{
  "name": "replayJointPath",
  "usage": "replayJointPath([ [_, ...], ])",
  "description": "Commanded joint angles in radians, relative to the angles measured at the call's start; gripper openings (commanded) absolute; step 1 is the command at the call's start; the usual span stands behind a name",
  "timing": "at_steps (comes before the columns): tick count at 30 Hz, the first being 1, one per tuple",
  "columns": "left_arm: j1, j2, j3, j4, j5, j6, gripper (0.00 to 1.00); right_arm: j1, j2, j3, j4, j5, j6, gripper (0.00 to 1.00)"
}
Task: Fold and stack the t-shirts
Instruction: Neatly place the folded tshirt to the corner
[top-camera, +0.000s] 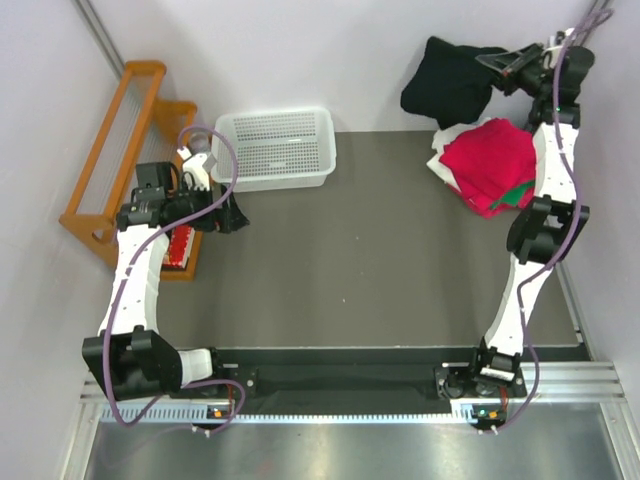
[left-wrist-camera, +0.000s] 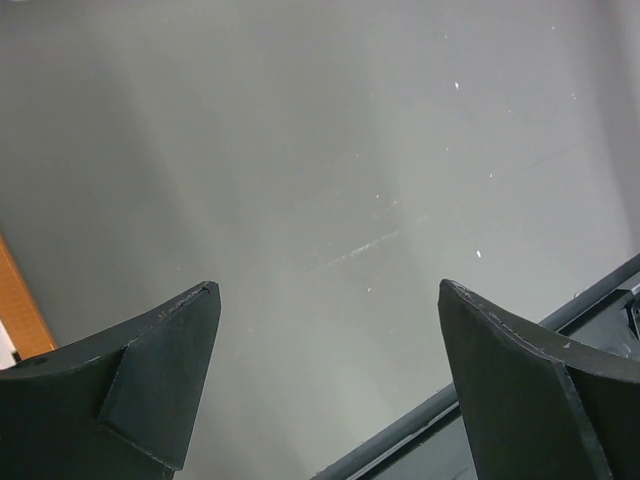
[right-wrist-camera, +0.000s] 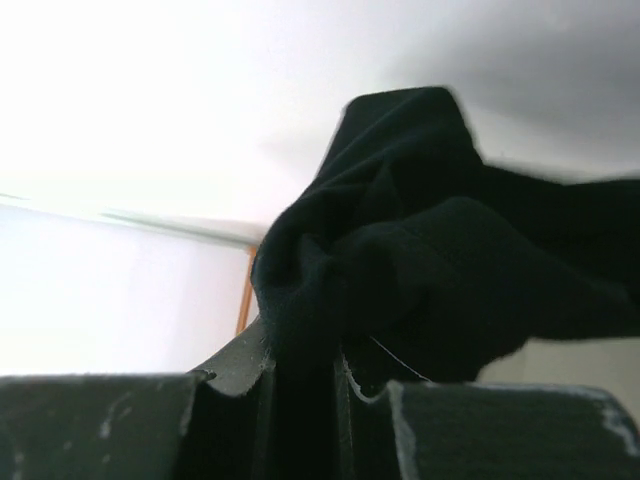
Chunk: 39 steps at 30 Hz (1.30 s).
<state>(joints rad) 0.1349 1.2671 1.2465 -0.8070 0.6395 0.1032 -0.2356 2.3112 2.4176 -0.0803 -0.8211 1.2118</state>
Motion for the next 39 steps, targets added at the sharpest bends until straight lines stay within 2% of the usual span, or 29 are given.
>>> replayJointPath([
  [1, 0.003, -0.031, -0.018, 0.043, 0.025, 0.006, 0.95, -0.106, -0.126, 0.038, 0.188, 0.026, 0.095, 0.00],
  [5, 0.003, -0.022, -0.010, 0.045, 0.028, 0.003, 0.95, -0.188, -0.252, -0.127, 0.151, 0.040, 0.016, 0.00],
  [9, 0.003, -0.017, -0.010, 0.043, 0.034, 0.006, 0.95, -0.225, -0.312, -0.143, 0.094, 0.017, -0.006, 0.00],
  [13, 0.002, -0.020, 0.001, 0.039, 0.035, 0.004, 0.95, -0.219, -0.352, -0.190, 0.018, 0.022, -0.024, 0.00],
  [17, 0.003, -0.028, 0.004, 0.037, 0.046, 0.004, 0.95, -0.202, -0.386, -0.342, -0.038, 0.028, -0.083, 0.00],
  [20, 0.003, -0.028, 0.001, 0.035, 0.048, 0.009, 0.95, -0.183, -0.395, -0.394, -0.058, 0.030, -0.135, 0.00],
  [28, 0.003, -0.040, 0.001, 0.029, 0.040, 0.018, 0.95, -0.176, -0.397, -0.419, -0.159, 0.085, -0.219, 0.00],
  [32, 0.005, -0.032, 0.019, 0.012, 0.045, 0.024, 0.95, -0.176, -0.440, -0.468, -0.373, 0.253, -0.354, 0.00],
  [33, 0.003, -0.029, 0.027, 0.005, 0.045, 0.027, 0.95, -0.176, -0.475, -0.486, -0.397, 0.378, -0.374, 0.00],
  [36, 0.003, -0.031, 0.039, -0.003, 0.046, 0.032, 0.95, -0.174, -0.527, -0.567, -0.404, 0.531, -0.425, 0.00],
  [39, 0.003, -0.032, 0.056, -0.018, 0.048, 0.039, 0.95, -0.168, -0.488, -0.574, -0.455, 0.577, -0.442, 0.00],
])
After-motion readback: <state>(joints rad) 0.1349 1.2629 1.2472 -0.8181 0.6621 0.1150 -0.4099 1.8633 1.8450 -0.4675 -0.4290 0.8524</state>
